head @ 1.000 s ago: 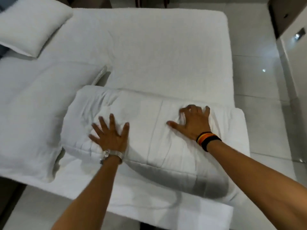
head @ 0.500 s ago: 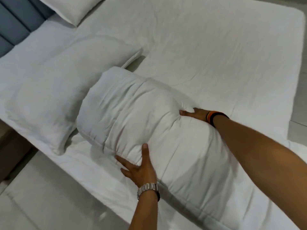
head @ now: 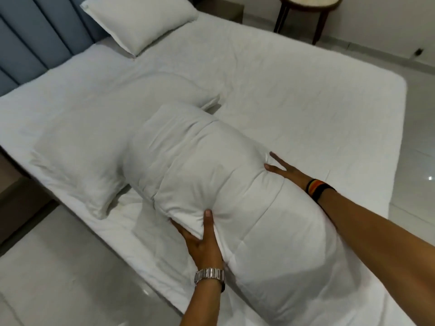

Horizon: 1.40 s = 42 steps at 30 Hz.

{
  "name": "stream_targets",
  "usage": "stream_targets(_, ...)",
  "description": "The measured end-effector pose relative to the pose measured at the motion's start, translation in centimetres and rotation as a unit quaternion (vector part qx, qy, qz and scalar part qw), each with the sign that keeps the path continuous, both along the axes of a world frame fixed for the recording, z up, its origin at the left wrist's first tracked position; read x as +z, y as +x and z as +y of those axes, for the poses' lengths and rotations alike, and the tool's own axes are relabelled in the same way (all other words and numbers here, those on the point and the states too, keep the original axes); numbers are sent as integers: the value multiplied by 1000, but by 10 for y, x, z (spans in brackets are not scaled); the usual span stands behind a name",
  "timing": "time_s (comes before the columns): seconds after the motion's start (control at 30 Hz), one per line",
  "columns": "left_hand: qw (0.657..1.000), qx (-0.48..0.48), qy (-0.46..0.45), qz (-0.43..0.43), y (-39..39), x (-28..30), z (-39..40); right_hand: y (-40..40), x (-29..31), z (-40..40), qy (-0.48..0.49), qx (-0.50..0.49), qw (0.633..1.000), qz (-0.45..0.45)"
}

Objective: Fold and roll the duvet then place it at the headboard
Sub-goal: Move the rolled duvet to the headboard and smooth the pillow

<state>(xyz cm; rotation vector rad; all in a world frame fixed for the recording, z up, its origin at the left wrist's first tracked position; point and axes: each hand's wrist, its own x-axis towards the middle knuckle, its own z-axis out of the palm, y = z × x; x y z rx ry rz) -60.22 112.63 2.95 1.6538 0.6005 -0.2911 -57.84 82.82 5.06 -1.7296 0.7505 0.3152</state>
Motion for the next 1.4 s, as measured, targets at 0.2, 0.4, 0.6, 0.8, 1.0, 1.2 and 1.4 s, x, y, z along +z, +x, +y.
stream_targets(0.2, 989, -92, 5, -115, 109, 93, 49, 40, 104, 52, -36, -28, 992, -120)
stream_targets(0.4, 967, -202, 56, -144, 264, 193, 129, 110, 186, 158, -21, -71, 975, -209)
stream_targets(0.6, 922, -302, 95, -225, 384, 243, 217, 212, 208, 260, -96, -109, 964, -222)
stream_targets(0.8, 876, -405, 70, -251, 510, 255, 304, 348, 179, 332, -119, -136, 967, -177)
stream_targets(1.0, 874, -405, 80, -256, 652, 245, 359, 495, 163, 384, -91, -131, 965, -209)
stream_targets(1.2, 867, -414, 115, -254, 810, 251, 376, 641, 158, 421, -40, -189, 954, -230)
stream_targets(1.4, 845, -460, 119, -244, 971, 251, 368, 767, 143, 452, -41, -244, 946, -210)
